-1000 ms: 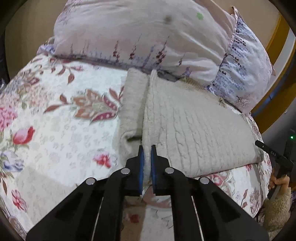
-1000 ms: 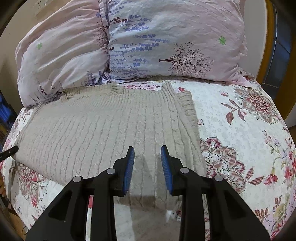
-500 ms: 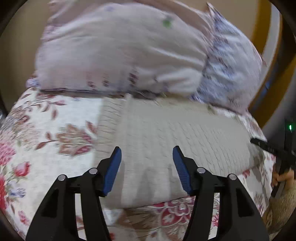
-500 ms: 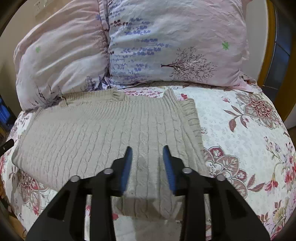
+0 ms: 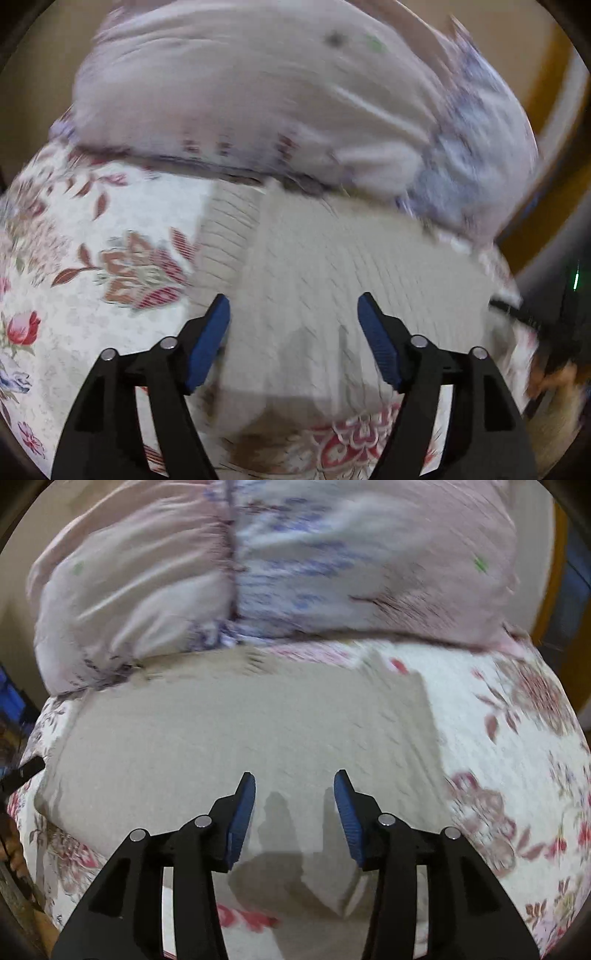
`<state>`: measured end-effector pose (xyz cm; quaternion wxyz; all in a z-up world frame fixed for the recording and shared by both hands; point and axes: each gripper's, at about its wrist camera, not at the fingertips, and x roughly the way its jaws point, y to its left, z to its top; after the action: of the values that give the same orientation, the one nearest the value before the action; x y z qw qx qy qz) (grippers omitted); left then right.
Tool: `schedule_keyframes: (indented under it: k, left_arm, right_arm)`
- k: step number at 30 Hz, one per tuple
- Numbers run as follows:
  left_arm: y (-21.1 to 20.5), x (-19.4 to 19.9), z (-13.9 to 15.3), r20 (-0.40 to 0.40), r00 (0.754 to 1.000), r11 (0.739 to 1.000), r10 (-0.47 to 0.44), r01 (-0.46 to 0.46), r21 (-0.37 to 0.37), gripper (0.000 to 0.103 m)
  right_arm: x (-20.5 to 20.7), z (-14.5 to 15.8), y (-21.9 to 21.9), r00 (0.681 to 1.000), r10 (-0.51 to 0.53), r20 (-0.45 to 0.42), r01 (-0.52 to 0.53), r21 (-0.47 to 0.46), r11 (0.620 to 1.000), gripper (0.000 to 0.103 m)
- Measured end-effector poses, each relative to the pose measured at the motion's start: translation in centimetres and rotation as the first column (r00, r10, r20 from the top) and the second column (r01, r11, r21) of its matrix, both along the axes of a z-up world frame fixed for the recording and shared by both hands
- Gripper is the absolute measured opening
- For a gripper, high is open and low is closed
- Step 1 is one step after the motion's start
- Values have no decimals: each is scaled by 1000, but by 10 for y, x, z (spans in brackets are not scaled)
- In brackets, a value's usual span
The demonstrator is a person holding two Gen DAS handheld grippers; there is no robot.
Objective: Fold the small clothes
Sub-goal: 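Open the left tool and release the folded edge, then grasp the folded sweater end with the left tool and lift it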
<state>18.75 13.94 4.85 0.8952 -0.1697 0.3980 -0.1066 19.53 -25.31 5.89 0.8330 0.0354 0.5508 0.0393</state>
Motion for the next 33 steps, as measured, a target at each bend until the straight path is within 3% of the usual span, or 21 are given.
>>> schedule_keyframes:
  k: [5,10,14,18,23,25,29,33]
  left_arm:
    - [44,24,-12,-88,992,977,90,-106,-185,74]
    - [59,41,-28,-164,978,947,128,-170,-274,75]
    - [54,51,-35,-184,975,943,128,-177,-282,76]
    - [44,60,-36,-176,976,946,127,-173,-276,78]
    - [35,63,-36,-168,981,950,101,-145,-276,78]
    - [31,65,-36,-170,981,950,93,-139,-280,75]
    - [32,66,-41,-190,978,933,88,-148,-329,60]
    - [31,65,-43,-198,976,924,90,-156,-349,53]
  right_arm:
    - [20,-6,39,996,86,0,-86,30,996,51]
    - [31,-18,61,993,117,-3,-117,26,993,51]
    - [35,-29,75,990,139,-9,-140,-15,990,57]
    - [29,-39,91,981,192,-7,-191,-129,973,59]
    - [29,-40,86,982,187,-8,-187,-106,977,60]
    - [29,-42,86,981,192,1,-191,-109,976,60]
    - [28,-40,86,982,191,-1,-190,-107,976,60]
    - [28,-40,87,982,189,3,-188,-106,976,60]
